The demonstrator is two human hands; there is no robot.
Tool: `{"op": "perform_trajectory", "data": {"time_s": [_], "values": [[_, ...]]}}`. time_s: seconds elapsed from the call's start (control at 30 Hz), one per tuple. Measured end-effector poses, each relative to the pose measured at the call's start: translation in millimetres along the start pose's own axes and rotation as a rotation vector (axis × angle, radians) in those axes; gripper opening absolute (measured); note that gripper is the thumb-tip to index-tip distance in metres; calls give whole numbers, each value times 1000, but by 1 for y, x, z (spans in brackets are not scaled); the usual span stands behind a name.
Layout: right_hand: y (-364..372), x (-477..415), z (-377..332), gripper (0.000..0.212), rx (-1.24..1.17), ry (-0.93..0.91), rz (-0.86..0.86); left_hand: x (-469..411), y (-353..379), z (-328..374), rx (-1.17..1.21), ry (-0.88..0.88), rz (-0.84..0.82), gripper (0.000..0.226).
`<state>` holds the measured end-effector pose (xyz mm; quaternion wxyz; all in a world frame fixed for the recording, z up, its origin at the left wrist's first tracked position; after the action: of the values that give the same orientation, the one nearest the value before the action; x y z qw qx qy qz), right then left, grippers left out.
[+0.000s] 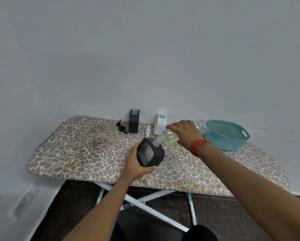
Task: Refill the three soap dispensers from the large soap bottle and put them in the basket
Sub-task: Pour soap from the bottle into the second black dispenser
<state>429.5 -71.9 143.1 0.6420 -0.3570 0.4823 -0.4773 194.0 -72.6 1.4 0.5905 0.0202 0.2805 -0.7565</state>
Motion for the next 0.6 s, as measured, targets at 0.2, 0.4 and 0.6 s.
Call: {"op": "perform_trajectory", "data": {"time_s": [0.2, 0.4, 0.6], "values": [[0, 1, -1, 70, 0, 5, -7, 1, 0, 1, -10, -13, 0, 126], [-1, 1, -2, 70, 11, 3, -7, 1, -1, 3, -3, -17, -2, 125], [-1, 1, -2, 71, 22, 5, -4, 1, 0, 3, -3, -32, -5, 127]]}}
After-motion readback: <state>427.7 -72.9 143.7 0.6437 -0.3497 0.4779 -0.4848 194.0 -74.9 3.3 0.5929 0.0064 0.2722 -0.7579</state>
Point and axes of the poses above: each hand's wrist, its own x-axis away from the middle knuckle, its own y-axis out of the palm, z = x × y, the point moved 2 cm from there along -x, towards the middle knuckle, and after that the axes turned 11 degrees about y, right-handed, at the moved point
